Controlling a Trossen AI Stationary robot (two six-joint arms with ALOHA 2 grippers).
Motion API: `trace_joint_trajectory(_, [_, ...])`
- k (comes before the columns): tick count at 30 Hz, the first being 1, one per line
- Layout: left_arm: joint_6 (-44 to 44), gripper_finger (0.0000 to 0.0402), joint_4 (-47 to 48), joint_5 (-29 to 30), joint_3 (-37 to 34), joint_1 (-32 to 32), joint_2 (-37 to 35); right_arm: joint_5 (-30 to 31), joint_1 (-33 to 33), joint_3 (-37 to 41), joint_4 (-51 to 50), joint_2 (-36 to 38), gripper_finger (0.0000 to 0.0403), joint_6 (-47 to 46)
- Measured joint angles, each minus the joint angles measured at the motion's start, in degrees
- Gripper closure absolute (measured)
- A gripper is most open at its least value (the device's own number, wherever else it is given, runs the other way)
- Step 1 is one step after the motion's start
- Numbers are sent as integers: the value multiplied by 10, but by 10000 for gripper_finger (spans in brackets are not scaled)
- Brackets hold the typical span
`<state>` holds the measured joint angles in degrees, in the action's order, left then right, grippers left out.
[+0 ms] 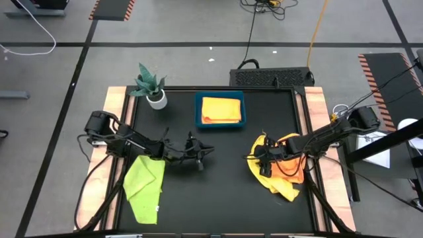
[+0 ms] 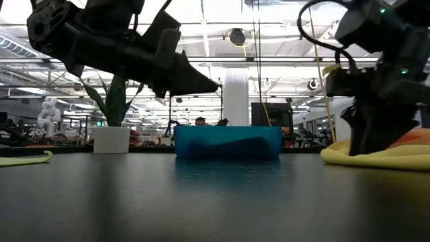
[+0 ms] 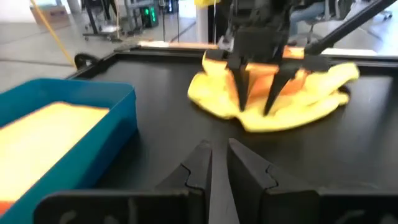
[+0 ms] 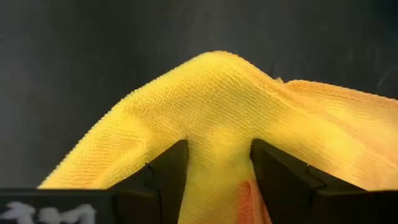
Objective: Fold microfiber towels
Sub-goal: Fold the yellow microfiber cloth
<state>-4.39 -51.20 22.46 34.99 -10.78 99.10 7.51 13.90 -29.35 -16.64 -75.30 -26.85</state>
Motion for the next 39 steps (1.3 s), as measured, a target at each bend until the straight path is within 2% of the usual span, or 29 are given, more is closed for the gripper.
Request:
trace_joint_trajectory(3, [2,350,0,0,0,0,0,2,-8,0,10,-27,273,27])
trace_joint_trajectory(8, [-3,350,1,0,0,0,0,5,-8,-9,44,-21,379,92])
trace_joint_trajectory(9, [-4,350,1,0,0,0,0,9,-8,-13,43,-15,390,104])
trace_joint_trajectory(14, [-17,350,1,-4,0,0,0,17,-14,-47,50,39,395,133])
trace_joint_trajectory(19, [-12,350,-2,-42,0,-2,0,17,-15,-68,61,105,400,165])
trace_joint_trajectory(26, [35,350,-72,-86,0,-2,0,42,-14,-69,138,196,401,220])
trace_joint_trajectory(30, [52,350,-91,-119,0,-2,0,47,-15,-69,197,219,402,260])
trace_joint_trajectory(33, [56,350,-88,-120,0,-2,0,46,-15,-69,235,229,402,282])
trace_joint_trajectory(39, [53,327,-71,-120,1,-1,0,45,-15,-69,241,229,402,303])
